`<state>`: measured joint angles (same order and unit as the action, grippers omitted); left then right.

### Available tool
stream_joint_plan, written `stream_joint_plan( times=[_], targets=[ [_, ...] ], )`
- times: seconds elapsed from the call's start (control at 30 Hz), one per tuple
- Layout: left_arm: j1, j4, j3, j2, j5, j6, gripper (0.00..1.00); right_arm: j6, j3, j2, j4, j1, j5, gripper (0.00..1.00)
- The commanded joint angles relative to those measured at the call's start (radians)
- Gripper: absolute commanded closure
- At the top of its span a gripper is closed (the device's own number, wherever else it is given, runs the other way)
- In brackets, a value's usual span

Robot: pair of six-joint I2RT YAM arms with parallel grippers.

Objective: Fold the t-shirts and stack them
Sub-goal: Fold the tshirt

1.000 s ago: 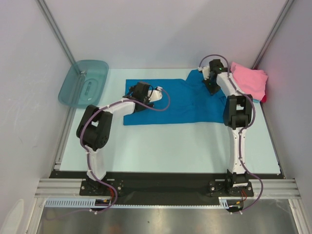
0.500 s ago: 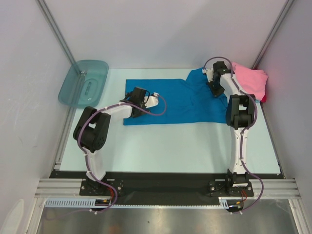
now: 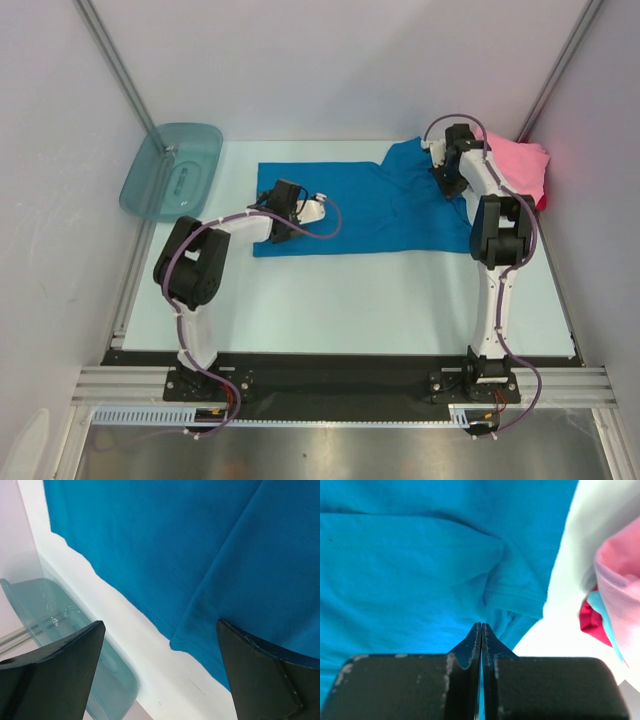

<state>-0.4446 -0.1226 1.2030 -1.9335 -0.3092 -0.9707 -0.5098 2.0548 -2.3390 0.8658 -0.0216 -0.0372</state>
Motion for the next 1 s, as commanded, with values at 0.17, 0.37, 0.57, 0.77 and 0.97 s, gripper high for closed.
stream_joint_plan(
  times=[0.17, 0.37, 0.57, 0.77, 0.97],
  targets=[
    [0.009, -0.02, 0.066, -0.061, 0.019, -0.011, 0.0, -0.018, -0.042, 0.098, 0.036, -0.003, 0.026, 1.0],
    [0.012, -0.038, 0.086, -0.085, 0.012, -0.01, 0.0, -0.003, -0.054, 0.058, 0.058, -0.005, 0.083, 1.0],
    [0.023, -0.054, 0.087, -0.081, 0.005, -0.008, 0.0, 0.004, -0.07, 0.029, 0.064, -0.009, 0.106, 1.0],
    [0.038, -0.083, 0.093, -0.064, -0.005, -0.011, 0.0, 0.007, -0.081, 0.01, 0.061, 0.0, 0.091, 1.0],
    [0.063, -0.114, 0.086, -0.056, -0.019, -0.02, 0.0, 0.013, -0.127, 0.017, 0.044, 0.043, 0.085, 1.0]
  ],
)
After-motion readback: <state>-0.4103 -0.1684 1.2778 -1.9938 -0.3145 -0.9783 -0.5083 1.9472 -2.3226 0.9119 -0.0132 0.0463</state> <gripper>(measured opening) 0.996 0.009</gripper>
